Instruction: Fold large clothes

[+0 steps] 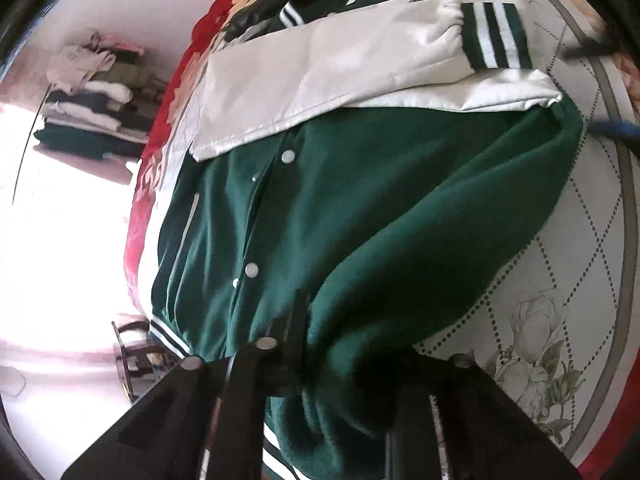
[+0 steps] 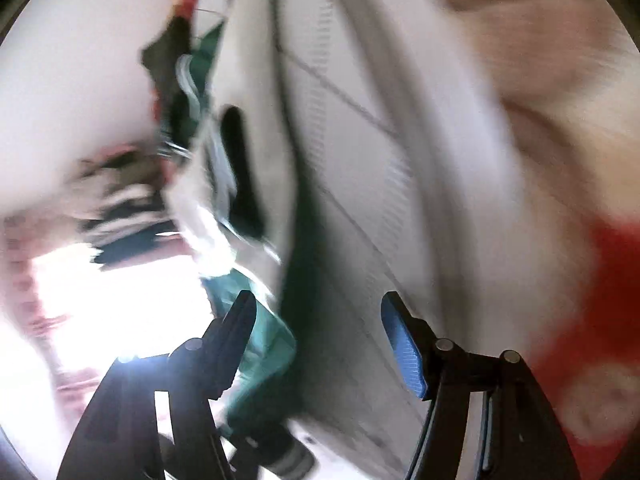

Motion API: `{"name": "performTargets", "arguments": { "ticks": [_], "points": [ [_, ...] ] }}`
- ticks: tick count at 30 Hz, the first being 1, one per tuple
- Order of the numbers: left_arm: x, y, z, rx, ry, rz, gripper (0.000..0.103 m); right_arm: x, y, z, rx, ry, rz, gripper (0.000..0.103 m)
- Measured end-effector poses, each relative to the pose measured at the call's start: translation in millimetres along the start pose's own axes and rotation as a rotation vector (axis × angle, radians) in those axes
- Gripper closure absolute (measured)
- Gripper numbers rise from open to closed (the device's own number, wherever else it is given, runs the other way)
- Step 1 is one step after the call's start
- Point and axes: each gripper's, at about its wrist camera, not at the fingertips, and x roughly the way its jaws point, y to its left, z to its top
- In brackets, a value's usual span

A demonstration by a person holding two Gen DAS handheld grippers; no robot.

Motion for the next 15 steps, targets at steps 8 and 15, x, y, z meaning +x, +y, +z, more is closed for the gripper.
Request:
{"name": "performTargets", "arguments": {
  "ticks": [8,15],
  "points": [
    [0,17,3,0.030,-0.009,-0.063,0.091,63,24,49,0.047,-0.014,0.136,0.064],
    [0,72,1,-0.060,-0.025,-0.236,0.093,55,87,37,0.014,-0.077,0.019,0.084]
  ]
}}
